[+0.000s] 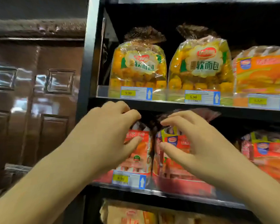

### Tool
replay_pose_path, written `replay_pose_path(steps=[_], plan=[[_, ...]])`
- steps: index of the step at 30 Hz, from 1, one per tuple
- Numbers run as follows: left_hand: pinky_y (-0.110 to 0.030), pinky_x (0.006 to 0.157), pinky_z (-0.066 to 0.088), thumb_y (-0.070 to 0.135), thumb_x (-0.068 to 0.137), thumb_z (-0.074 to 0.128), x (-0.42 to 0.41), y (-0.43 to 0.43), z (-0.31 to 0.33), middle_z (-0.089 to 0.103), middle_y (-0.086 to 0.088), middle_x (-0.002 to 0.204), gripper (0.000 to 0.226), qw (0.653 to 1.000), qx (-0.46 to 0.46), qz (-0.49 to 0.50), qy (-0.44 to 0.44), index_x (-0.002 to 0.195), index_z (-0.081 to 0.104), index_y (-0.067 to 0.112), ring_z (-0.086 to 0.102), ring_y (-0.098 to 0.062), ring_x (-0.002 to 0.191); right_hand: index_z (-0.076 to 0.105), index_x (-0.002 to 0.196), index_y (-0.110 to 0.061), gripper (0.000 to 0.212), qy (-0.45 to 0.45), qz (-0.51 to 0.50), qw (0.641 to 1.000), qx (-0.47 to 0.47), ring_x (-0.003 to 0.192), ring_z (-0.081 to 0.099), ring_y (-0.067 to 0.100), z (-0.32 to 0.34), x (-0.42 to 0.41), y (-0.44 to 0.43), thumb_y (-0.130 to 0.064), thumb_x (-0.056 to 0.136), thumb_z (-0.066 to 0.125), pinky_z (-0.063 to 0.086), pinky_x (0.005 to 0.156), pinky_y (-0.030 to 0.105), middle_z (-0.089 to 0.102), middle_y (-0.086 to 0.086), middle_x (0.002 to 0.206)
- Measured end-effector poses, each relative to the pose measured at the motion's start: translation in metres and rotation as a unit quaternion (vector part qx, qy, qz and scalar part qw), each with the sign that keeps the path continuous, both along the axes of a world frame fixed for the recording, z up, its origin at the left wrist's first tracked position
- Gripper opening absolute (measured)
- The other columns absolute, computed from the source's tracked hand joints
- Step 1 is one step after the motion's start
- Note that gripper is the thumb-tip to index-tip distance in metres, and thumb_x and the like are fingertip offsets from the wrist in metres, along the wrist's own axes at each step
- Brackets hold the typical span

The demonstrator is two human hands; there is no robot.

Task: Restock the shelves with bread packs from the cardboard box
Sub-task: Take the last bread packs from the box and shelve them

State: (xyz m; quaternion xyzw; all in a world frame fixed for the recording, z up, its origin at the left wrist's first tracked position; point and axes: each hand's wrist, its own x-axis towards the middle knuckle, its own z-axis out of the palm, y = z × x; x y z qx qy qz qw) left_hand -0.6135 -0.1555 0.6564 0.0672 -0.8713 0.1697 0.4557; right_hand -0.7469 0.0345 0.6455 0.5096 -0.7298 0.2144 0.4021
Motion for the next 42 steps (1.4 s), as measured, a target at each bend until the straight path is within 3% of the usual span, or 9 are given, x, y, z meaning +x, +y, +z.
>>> replay_pose_path(steps=[4,8,12,15,19,22,31,35,42], plan=[[-0.045,0.078,0.056,0.063,0.082,0.039,0.038,-0.010,-0.052,0.062,0.008,0.110,0.053,0.996,0.040,0.052,-0.057,0.119,0.062,0.033,0.062,-0.022,0.100,0.054,0.129,-0.040,0.044,-0.014,0.059,0.995,0.083,0.125,0.048,0.005,-0.053,0.020,-0.026,-0.059,0.088,0.051,0.046,0.103,0.033,0.045,-0.021,0.130],[-0.038,0.089,0.054,0.067,0.087,0.041,0.077,0.000,-0.110,0.057,0.014,0.123,0.054,0.980,0.122,0.108,-0.118,0.130,0.056,0.039,0.056,-0.014,0.115,0.050,0.136,-0.043,0.045,-0.086,0.147,0.972,0.162,0.129,0.041,-0.004,-0.113,0.034,-0.033,-0.054,0.093,0.057,0.038,0.107,0.022,0.039,-0.028,0.134],[-0.038,0.096,0.052,0.063,0.089,0.050,0.108,0.033,-0.175,0.056,0.013,0.128,0.049,0.958,0.183,0.171,-0.143,0.131,0.055,0.040,0.054,-0.015,0.121,0.049,0.138,-0.043,0.054,-0.109,0.211,0.945,0.224,0.133,0.041,-0.003,-0.172,0.047,-0.033,-0.065,0.089,0.045,0.040,0.109,0.024,0.038,-0.028,0.136],[-0.037,0.101,0.047,0.061,0.093,0.052,0.132,0.065,-0.222,0.050,0.014,0.134,0.049,0.923,0.248,0.237,-0.173,0.137,0.049,0.040,0.048,-0.014,0.127,0.051,0.139,-0.041,0.061,-0.106,0.274,0.919,0.262,0.131,0.044,0.001,-0.210,0.066,-0.031,-0.068,0.085,0.040,0.043,0.108,0.029,0.043,-0.023,0.135],[-0.038,0.102,0.045,0.057,0.094,0.055,0.171,0.110,-0.280,0.050,0.008,0.137,0.051,0.871,0.314,0.320,-0.201,0.140,0.050,0.036,0.047,-0.019,0.126,0.047,0.143,-0.040,0.057,-0.108,0.318,0.880,0.336,0.132,0.045,0.009,-0.257,0.107,-0.018,-0.061,0.089,0.050,0.043,0.108,0.033,0.043,-0.018,0.139],[-0.039,0.102,0.044,0.055,0.094,0.056,0.207,0.147,-0.320,0.050,0.004,0.137,0.051,0.825,0.367,0.378,-0.205,0.140,0.050,0.033,0.046,-0.023,0.130,0.050,0.141,-0.036,0.063,-0.106,0.342,0.850,0.386,0.128,0.050,0.015,-0.289,0.143,-0.009,-0.064,0.085,0.041,0.047,0.103,0.039,0.048,-0.013,0.136],[-0.036,0.107,0.041,0.053,0.095,0.058,0.331,0.238,-0.408,0.048,0.005,0.141,0.051,0.686,0.513,0.485,-0.177,0.141,0.048,0.034,0.043,-0.020,0.132,0.042,0.148,-0.037,0.053,-0.099,0.434,0.765,0.465,0.132,0.046,0.011,-0.375,0.256,0.010,-0.053,0.099,0.053,0.042,0.106,0.033,0.045,-0.015,0.141],[-0.036,0.106,0.043,0.050,0.094,0.060,0.393,0.260,-0.441,0.050,0.006,0.139,0.049,0.652,0.552,0.500,-0.146,0.139,0.050,0.033,0.045,-0.019,0.129,0.042,0.147,-0.037,0.052,-0.092,0.453,0.739,0.490,0.132,0.045,0.009,-0.411,0.317,0.014,-0.052,0.099,0.053,0.042,0.108,0.032,0.044,-0.016,0.141],[-0.035,0.104,0.044,0.050,0.095,0.058,0.501,0.263,-0.499,0.052,0.007,0.137,0.046,0.626,0.591,0.498,-0.104,0.137,0.053,0.033,0.046,-0.018,0.129,0.041,0.147,-0.036,0.050,-0.068,0.426,0.736,0.522,0.133,0.044,0.011,-0.458,0.417,0.004,-0.051,0.100,0.050,0.041,0.109,0.032,0.043,-0.015,0.146]])
